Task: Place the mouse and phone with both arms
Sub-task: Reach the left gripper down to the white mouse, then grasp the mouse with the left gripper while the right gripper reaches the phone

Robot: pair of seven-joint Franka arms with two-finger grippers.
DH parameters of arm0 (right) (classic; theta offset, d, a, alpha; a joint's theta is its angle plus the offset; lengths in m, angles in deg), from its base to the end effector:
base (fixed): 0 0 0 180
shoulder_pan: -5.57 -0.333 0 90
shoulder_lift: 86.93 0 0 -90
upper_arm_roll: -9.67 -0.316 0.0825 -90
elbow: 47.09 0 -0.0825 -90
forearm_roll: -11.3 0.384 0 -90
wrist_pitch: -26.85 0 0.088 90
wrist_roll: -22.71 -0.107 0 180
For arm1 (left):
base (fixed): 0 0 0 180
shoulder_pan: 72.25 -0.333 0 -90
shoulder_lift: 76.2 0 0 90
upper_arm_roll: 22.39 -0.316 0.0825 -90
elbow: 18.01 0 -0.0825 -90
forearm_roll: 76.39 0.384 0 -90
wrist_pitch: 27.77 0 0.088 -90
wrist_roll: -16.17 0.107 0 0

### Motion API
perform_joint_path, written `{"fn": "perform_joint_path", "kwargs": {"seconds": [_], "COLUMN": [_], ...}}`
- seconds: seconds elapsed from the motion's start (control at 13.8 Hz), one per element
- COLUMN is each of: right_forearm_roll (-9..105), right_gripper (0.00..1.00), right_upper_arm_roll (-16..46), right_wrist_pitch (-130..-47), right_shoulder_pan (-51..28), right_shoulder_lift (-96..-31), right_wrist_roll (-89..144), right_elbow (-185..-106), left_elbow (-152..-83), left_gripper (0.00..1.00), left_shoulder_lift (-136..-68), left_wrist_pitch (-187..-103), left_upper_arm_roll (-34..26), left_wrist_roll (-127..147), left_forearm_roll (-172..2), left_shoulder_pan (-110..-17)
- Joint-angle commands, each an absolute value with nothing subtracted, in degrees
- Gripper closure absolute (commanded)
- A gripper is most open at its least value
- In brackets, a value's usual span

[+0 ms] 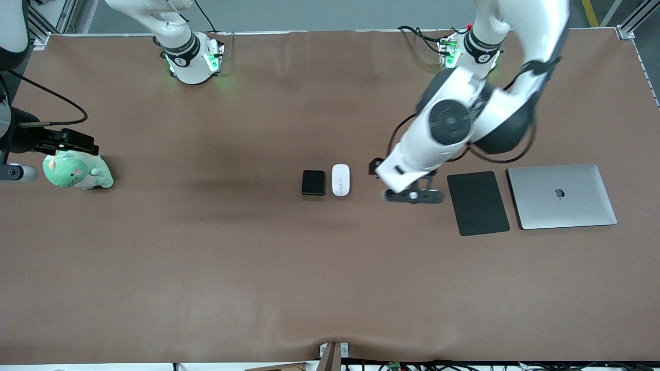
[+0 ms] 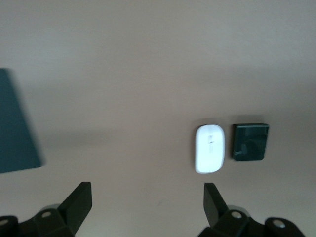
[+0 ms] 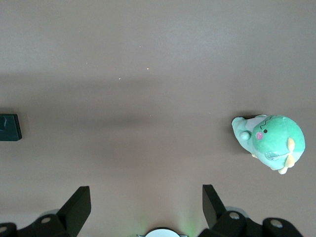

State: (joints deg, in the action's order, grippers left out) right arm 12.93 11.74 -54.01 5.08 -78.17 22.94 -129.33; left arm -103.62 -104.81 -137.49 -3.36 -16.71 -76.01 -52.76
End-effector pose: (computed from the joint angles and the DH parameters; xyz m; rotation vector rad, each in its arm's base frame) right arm 0.5827 -0.0110 0.5878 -3.1036 0.0335 0.2746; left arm 0.5582 -0.3988 0.3902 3.0407 -0.1020 -0.1993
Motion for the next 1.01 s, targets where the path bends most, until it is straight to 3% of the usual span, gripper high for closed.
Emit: {"fn": "perform_joint_path", "kwargs": {"seconds": [0.0, 0.51, 0.94], "right_forearm_roll": [13.94, 13.32, 15.42], "right_gripper": [0.00, 0.00, 0.00], "right_upper_arm_roll": [11.25, 11.25, 11.16], "right_wrist_pitch": [-53.39, -54.27, -55.06], "right_shoulder_pan": [5.30, 2.75, 0.38], "right_shoulder_lift": [-77.88, -72.61, -71.81], "right_wrist_roll": [23.33, 23.59, 18.96], "right_elbow": [-128.47, -128.65, -129.53], "left_elbow": [-102.21, -102.65, -104.93], "left_gripper": [0.00, 0.00, 0.06], "left_shoulder_lift": [-110.54, -121.89, -124.10], "left_wrist_pitch": [-143.84, -152.91, -156.96], "left_upper_arm_roll": [-3.85, -4.38, -4.55], "left_wrist_roll": [-23.53, -36.73, -37.62], "left_forearm_roll": [-73.76, -64.26, -64.00], "left_shoulder_pan": [-49.04, -41.14, -39.90]}}
